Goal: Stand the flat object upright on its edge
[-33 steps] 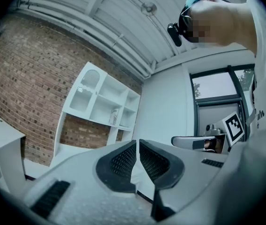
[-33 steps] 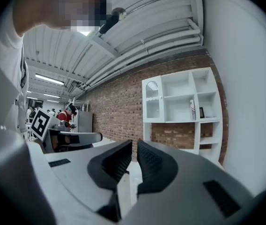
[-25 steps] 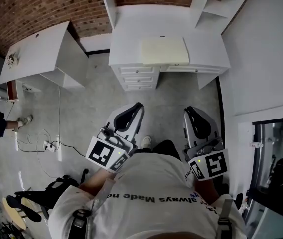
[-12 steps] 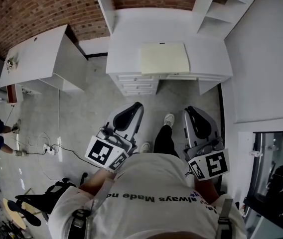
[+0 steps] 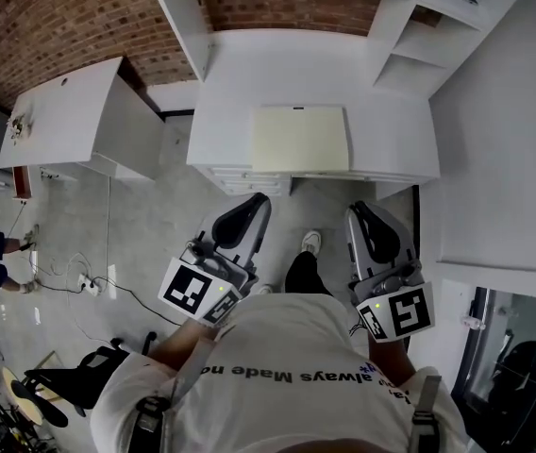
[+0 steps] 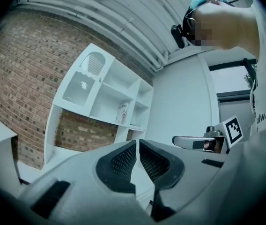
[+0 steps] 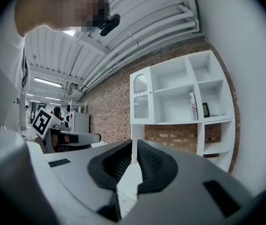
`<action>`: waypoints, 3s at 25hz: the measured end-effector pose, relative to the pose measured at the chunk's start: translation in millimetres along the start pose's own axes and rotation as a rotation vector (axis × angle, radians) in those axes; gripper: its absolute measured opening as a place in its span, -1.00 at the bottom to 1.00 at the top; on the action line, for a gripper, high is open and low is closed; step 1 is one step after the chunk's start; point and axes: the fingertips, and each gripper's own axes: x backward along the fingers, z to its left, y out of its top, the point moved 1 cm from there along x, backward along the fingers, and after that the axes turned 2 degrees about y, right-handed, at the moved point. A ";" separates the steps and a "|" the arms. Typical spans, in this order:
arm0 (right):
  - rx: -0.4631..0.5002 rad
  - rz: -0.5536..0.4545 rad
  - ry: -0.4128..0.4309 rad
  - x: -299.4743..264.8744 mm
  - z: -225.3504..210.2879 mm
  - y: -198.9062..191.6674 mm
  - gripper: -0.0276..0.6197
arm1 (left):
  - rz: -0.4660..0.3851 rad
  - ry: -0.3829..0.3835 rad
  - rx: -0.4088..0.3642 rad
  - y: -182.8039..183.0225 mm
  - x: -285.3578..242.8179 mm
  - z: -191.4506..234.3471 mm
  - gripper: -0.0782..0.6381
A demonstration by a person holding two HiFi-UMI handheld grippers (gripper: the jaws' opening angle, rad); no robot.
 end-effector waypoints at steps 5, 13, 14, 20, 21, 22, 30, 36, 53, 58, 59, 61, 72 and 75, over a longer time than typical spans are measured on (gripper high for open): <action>0.006 0.010 0.017 -20.3 -56.7 1.7 -0.80 | 0.008 0.012 0.020 -0.4 -60.7 3.5 -0.70; 0.020 0.014 0.042 -50.3 -135.5 2.5 -0.80 | 0.004 0.030 0.014 1.2 -144.5 11.6 -0.70; 0.021 0.014 0.047 -53.6 -143.2 4.0 -0.80 | 0.003 0.032 0.013 2.8 -153.0 12.2 -0.70; 0.023 0.015 0.073 -74.7 -178.8 -0.2 -0.80 | 0.001 0.057 0.015 0.0 -190.8 19.0 -0.70; 0.020 0.015 0.076 -78.1 -182.2 -1.7 -0.80 | 0.004 0.060 0.014 -1.4 -194.6 20.6 -0.70; 0.018 0.015 0.080 -81.5 -184.6 -2.4 -0.80 | 0.006 0.062 0.014 -1.9 -197.5 22.5 -0.70; 0.031 0.017 0.089 -113.5 -185.4 3.2 -0.80 | -0.022 0.061 0.003 15.0 -209.0 47.9 -0.70; 0.044 0.010 0.076 -140.0 -173.3 13.3 -0.80 | -0.018 0.052 0.007 22.7 -204.2 75.3 -0.70; 0.117 0.046 0.068 -170.4 -159.1 -8.5 -0.80 | 0.068 0.079 0.053 -11.7 -194.7 120.9 -0.70; 0.168 0.112 0.084 -177.2 -154.9 -42.2 -0.72 | 0.140 0.108 0.157 -54.1 -187.0 137.7 -0.60; 0.171 0.129 0.089 -178.0 -153.7 -50.7 -0.67 | 0.154 0.114 0.179 -63.3 -185.5 141.3 -0.55; 0.181 0.159 0.097 -178.1 -151.0 -65.9 -0.62 | 0.181 0.126 0.229 -81.8 -182.3 148.1 -0.49; 0.327 0.431 0.111 -175.0 -138.7 -174.8 -0.29 | 0.292 0.247 0.434 -194.1 -147.1 202.1 -0.25; 0.372 0.466 0.137 -178.0 -133.4 -205.0 -0.19 | 0.313 0.265 0.535 -226.5 -138.5 214.8 -0.16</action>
